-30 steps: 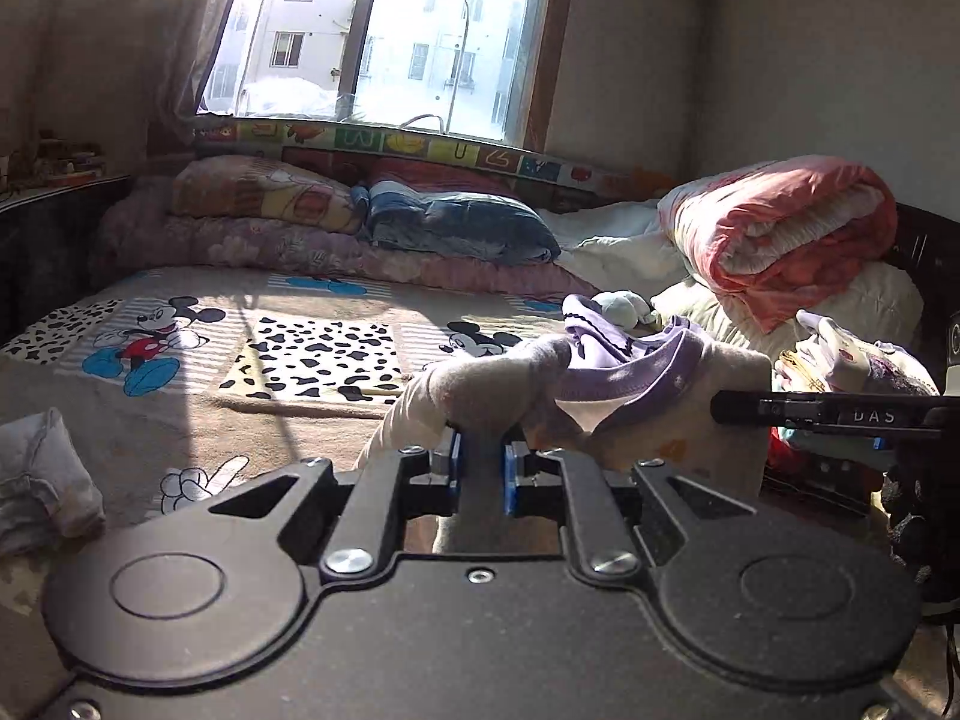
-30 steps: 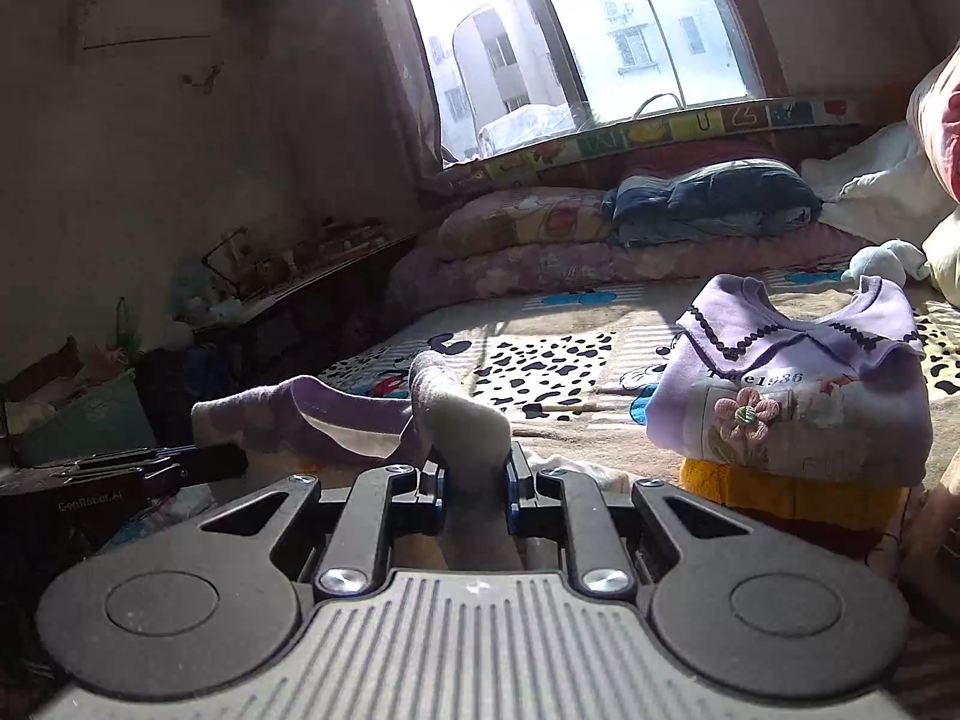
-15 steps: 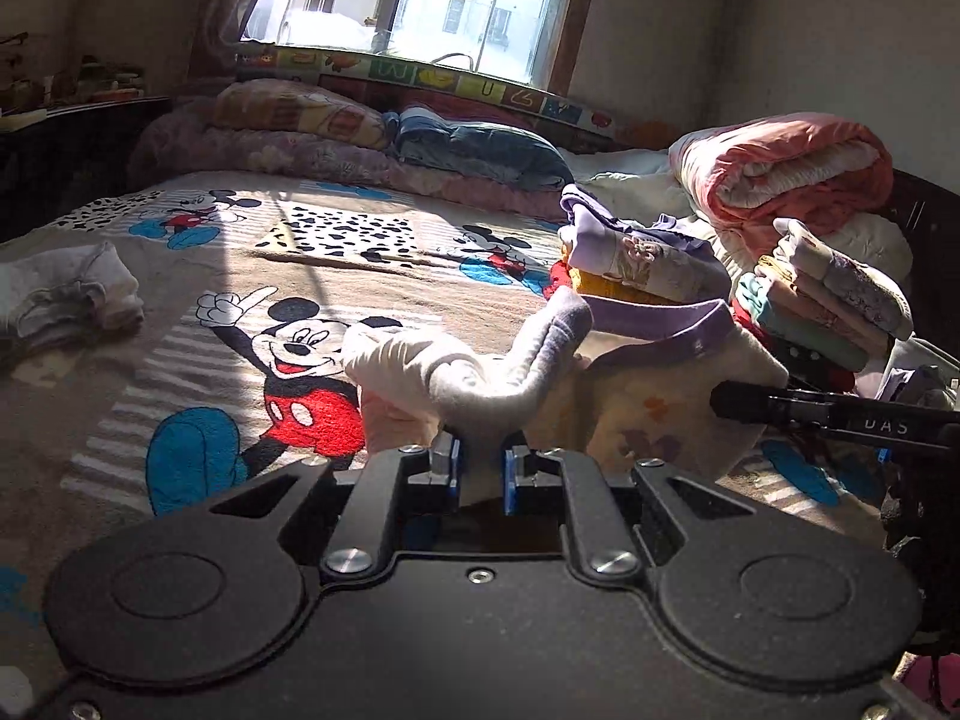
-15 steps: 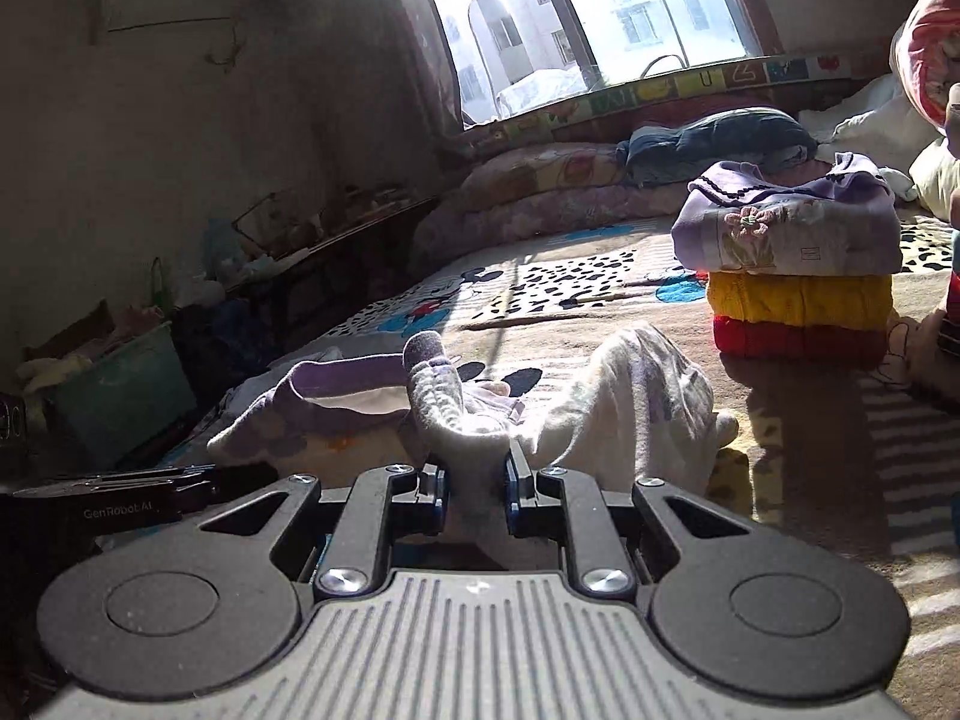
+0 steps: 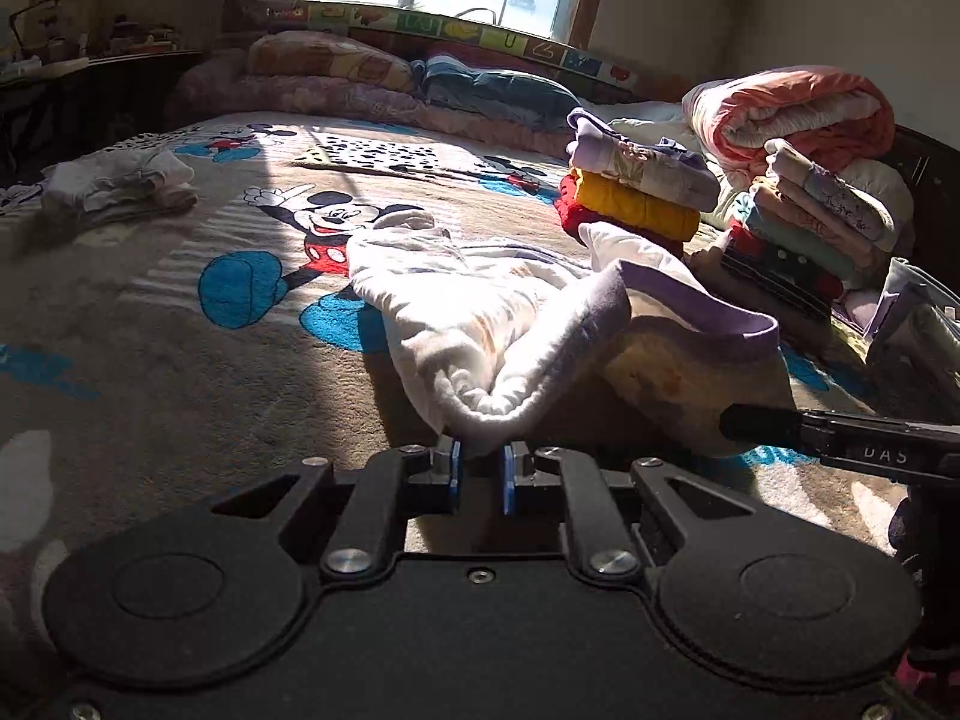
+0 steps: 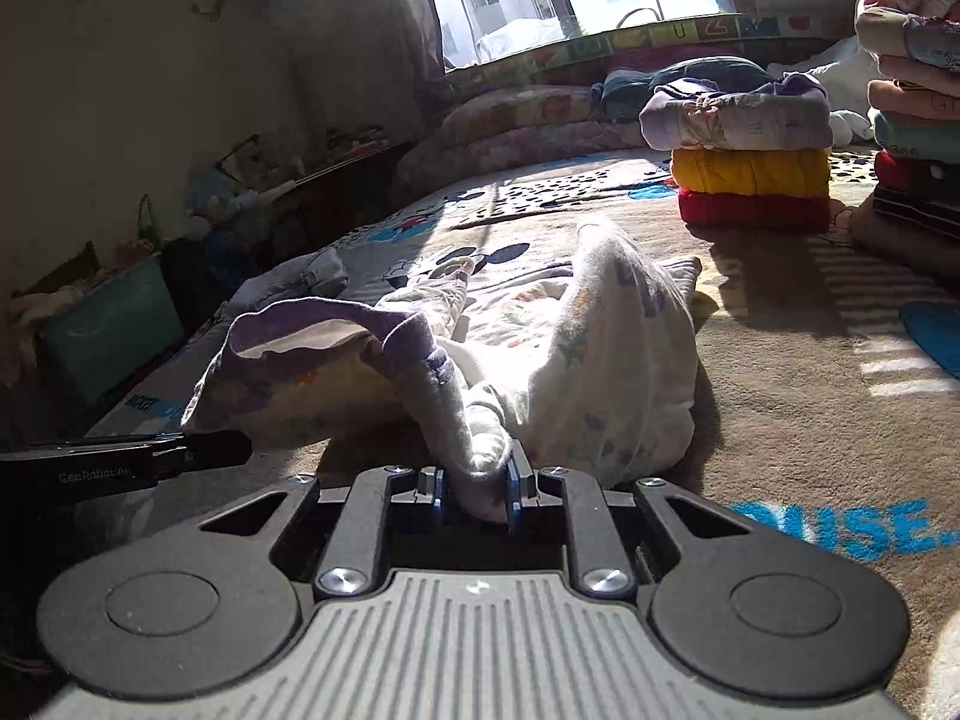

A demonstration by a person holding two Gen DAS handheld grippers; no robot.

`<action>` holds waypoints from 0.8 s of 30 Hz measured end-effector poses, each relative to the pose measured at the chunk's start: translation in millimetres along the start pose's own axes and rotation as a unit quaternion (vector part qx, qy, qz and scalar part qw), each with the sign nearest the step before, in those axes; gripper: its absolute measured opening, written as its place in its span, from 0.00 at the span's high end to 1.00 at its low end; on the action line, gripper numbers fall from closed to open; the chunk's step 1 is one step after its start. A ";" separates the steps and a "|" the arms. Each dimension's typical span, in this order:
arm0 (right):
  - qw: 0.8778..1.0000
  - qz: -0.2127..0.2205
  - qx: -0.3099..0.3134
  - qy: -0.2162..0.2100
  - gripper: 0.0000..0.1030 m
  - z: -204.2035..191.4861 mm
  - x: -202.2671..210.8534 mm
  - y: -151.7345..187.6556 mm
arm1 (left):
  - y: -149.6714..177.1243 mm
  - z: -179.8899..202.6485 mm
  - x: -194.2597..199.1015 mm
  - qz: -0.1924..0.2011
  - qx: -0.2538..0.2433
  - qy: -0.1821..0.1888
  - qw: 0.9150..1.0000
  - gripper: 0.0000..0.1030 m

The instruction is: Fold clothes

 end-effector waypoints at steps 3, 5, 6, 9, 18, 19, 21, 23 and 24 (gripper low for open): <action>1.000 -0.025 -0.013 -0.004 0.70 -3.5 9.8 24.1 | 18.3 -1.1 9.6 -0.030 0.019 -0.002 0.999 0.90; 0.999 -0.034 -0.019 -0.008 0.63 -7.0 19.0 37.7 | 28.0 -2.3 19.8 -0.041 0.033 -0.004 0.999 0.90; 0.999 -0.038 -0.026 -0.010 0.58 -8.0 25.1 46.0 | 32.1 -5.3 25.2 -0.046 0.052 -0.001 0.998 0.85; 0.994 -0.029 -0.106 -0.029 0.47 2.7 41.2 56.1 | 37.8 -17.7 38.0 -0.043 0.132 0.024 0.990 0.46; 0.892 0.033 -0.438 -0.107 0.28 58.0 22.1 58.8 | 46.6 -59.9 7.3 -0.028 0.429 0.099 0.898 0.38; 0.887 0.033 -0.448 -0.108 0.29 57.4 15.0 58.0 | 47.9 -61.5 1.7 -0.025 0.447 0.105 0.888 0.38; 0.879 0.026 -0.465 -0.103 0.38 55.0 -1.7 58.4 | 48.6 -62.1 -6.4 -0.020 0.472 0.109 0.875 0.38; 0.868 0.020 -0.487 -0.099 0.50 53.1 -18.1 62.3 | 49.4 -60.4 -14.3 -0.020 0.490 0.113 0.864 0.38; 0.862 0.022 -0.498 -0.095 0.57 52.4 -23.8 65.1 | 50.2 -58.6 -19.2 -0.023 0.497 0.114 0.860 0.38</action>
Point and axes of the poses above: each gripper's, at about its wrist camera, not at the fingertips, and x roughly against the way its jaws point, z to its right, y to its underside, the point moved 4 cm from there along -x, roughly the way its jaws point, and after that the axes turned 6 degrees about -x, right-handed, at the moved point
